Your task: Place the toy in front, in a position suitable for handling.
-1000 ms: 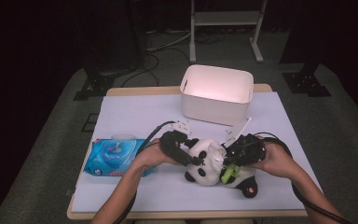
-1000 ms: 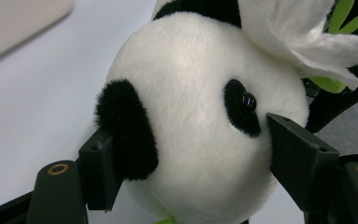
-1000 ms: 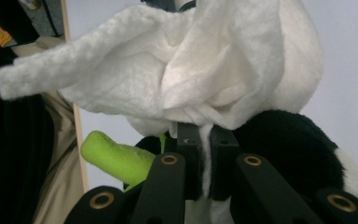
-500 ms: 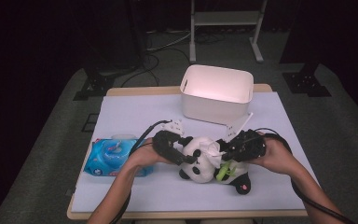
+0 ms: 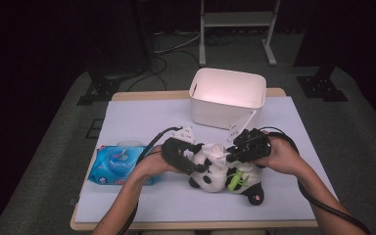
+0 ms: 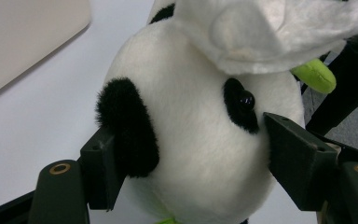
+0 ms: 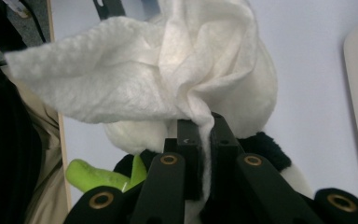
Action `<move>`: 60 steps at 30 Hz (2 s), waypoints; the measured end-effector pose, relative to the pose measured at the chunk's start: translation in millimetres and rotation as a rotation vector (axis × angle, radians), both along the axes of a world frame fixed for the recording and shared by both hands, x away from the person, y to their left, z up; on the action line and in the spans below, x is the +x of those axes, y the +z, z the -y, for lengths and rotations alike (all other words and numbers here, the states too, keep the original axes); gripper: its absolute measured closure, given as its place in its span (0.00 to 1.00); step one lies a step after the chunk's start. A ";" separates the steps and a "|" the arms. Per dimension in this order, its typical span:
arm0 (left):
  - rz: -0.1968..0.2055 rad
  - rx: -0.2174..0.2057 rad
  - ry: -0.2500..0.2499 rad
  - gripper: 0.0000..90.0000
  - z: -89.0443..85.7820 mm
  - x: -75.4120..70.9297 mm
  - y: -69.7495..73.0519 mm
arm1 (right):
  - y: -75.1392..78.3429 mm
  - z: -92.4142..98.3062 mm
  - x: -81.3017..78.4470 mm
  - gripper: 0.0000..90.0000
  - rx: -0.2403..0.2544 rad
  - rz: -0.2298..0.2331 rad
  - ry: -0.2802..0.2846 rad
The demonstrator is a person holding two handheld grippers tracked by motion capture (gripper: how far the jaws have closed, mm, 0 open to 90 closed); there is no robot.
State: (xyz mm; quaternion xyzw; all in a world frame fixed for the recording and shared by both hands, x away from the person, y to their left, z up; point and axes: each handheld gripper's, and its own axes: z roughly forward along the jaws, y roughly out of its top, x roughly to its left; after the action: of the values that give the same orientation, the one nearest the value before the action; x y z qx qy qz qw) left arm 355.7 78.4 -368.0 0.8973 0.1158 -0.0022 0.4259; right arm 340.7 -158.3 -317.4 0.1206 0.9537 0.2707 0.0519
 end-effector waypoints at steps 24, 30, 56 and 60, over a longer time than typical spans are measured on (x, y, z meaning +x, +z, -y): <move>-0.159 -0.004 0.038 0.08 -7.6 7.0 -16.2 | -19.6 -12.5 -12.7 0.95 -0.045 -0.062 0.056; -0.149 0.000 0.022 0.10 -1.5 6.4 -18.5 | -18.9 -14.7 -16.9 0.95 -0.066 -0.053 0.067; 0.033 -0.003 -0.037 0.29 -8.4 -7.5 -7.5 | 8.8 6.2 1.5 0.95 -0.016 -0.016 -0.009; 0.017 -0.009 -0.027 0.28 -11.3 -10.3 -11.2 | 6.6 17.7 2.8 0.95 -0.027 -0.028 -0.031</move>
State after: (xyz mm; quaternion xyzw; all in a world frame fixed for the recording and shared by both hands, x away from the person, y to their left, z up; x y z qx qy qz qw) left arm 345.4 89.7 -379.2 0.8969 0.0998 -0.0007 0.4308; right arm 343.5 -176.0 -310.7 0.1383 0.9559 0.2553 0.0446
